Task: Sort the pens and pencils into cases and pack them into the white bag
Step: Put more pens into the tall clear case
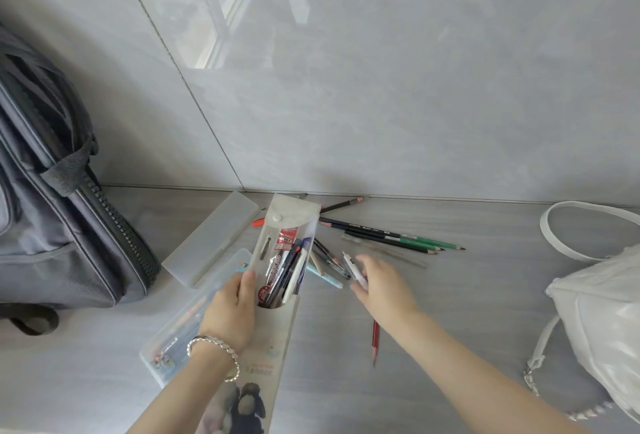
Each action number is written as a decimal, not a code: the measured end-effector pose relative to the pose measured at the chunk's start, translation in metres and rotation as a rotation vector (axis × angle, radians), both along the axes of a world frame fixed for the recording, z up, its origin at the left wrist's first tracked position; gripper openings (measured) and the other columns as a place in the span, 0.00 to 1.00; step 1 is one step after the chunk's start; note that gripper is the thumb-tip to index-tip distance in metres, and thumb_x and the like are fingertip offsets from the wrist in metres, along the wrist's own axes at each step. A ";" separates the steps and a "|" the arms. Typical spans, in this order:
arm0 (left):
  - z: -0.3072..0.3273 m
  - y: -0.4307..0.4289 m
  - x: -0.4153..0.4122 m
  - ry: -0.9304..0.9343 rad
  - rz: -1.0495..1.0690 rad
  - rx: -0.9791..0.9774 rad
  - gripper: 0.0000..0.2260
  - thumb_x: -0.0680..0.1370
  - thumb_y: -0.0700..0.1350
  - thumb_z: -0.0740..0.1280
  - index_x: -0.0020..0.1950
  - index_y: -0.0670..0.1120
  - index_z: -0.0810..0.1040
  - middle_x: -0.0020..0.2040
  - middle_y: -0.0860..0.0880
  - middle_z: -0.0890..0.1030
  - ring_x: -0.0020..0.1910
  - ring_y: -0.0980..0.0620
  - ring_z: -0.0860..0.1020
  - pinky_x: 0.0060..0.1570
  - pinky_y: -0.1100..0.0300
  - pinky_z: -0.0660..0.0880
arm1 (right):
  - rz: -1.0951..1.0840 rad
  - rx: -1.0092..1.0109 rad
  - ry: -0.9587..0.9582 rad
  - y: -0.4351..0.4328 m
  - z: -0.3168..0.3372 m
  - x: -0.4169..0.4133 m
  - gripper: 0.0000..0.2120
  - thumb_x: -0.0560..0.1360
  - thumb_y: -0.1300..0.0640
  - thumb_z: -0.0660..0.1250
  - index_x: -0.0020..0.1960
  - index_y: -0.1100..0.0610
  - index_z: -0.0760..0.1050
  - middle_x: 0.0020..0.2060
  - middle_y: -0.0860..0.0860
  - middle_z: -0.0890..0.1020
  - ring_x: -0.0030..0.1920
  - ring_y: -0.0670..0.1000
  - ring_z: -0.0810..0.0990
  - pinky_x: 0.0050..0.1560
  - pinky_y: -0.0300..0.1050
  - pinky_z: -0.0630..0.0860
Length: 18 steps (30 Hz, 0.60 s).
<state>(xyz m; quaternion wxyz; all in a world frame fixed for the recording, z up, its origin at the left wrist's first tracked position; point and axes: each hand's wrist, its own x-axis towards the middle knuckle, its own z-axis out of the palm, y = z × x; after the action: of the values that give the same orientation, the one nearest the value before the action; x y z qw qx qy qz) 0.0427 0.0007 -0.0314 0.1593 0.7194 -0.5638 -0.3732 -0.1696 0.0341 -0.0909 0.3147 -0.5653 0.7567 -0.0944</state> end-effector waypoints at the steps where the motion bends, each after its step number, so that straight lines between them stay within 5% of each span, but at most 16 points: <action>1: 0.000 0.000 0.002 -0.006 0.000 -0.002 0.17 0.81 0.50 0.52 0.35 0.47 0.69 0.32 0.50 0.73 0.33 0.54 0.70 0.33 0.60 0.63 | 0.030 0.037 0.024 -0.002 -0.004 0.001 0.20 0.76 0.57 0.62 0.67 0.56 0.66 0.59 0.55 0.74 0.58 0.57 0.74 0.56 0.49 0.71; 9: -0.002 -0.001 0.011 -0.009 0.030 -0.015 0.18 0.81 0.49 0.51 0.34 0.45 0.67 0.31 0.49 0.71 0.31 0.52 0.69 0.33 0.62 0.63 | -0.004 -0.016 0.231 -0.027 0.004 -0.008 0.11 0.76 0.63 0.57 0.57 0.62 0.68 0.57 0.57 0.70 0.50 0.61 0.76 0.38 0.47 0.64; 18: -0.001 0.004 0.005 -0.021 -0.012 0.000 0.19 0.81 0.51 0.51 0.37 0.42 0.70 0.32 0.49 0.72 0.32 0.51 0.69 0.33 0.61 0.63 | 0.198 0.013 0.373 -0.040 -0.007 -0.032 0.11 0.78 0.59 0.58 0.59 0.60 0.69 0.57 0.55 0.75 0.59 0.56 0.73 0.48 0.48 0.72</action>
<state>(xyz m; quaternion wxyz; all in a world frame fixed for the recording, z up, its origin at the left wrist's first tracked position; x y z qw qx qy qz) 0.0480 0.0044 -0.0327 0.1514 0.7199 -0.5696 -0.3666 -0.2018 -0.0062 -0.0976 0.1806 -0.6425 0.7431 0.0483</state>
